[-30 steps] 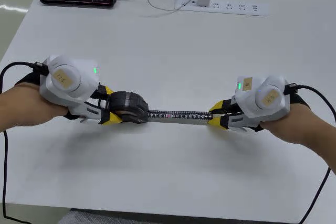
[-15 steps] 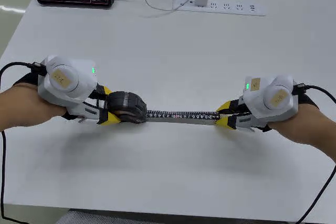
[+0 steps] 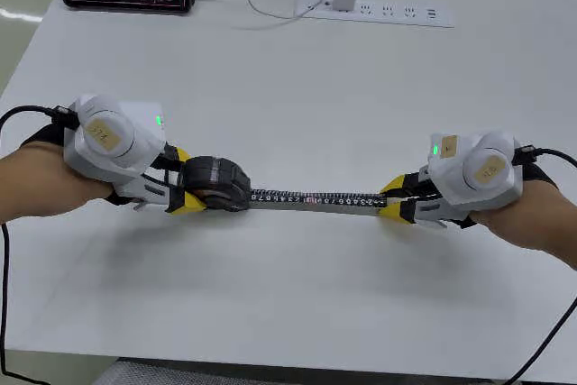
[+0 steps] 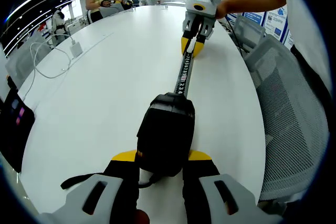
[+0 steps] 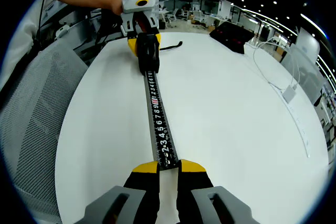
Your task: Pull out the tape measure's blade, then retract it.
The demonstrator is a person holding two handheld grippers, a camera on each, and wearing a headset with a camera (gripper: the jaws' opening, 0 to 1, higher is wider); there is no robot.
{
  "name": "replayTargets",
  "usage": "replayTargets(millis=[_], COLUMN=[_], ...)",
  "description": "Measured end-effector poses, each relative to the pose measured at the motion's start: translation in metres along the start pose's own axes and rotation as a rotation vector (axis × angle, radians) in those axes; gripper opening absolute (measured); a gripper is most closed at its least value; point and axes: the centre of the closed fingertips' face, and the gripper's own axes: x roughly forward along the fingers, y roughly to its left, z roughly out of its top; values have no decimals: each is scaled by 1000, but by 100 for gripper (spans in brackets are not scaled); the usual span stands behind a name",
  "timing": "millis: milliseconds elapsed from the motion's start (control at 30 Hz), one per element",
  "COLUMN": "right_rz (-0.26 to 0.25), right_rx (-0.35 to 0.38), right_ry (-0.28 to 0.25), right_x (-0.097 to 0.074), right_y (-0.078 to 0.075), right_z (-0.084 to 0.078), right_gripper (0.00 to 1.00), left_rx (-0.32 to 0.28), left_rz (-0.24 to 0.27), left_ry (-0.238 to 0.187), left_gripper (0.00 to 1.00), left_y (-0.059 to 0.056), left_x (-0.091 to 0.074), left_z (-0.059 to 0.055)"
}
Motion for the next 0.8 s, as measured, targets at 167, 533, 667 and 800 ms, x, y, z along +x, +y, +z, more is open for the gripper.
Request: replayTargets(millis=[167,533,667,800], right_rz=[-4,-24,-28,-32], right_rx=[-1,2,1,-1], right_ry=[4,14,20,25], right_x=[-3,-11,-14,-17], right_y=[0,-1,-2,-2], right_z=[-4,-13,-16,-19], right_gripper=[7,7,7,7], left_rx=[1,2,3,4], left_rz=[0,0,-1,0], left_ry=[0,0,1,1], left_gripper=[27,27,27,27], left_y=[0,0,0,0], left_x=[0,0,0,0], left_z=[0,0,0,0])
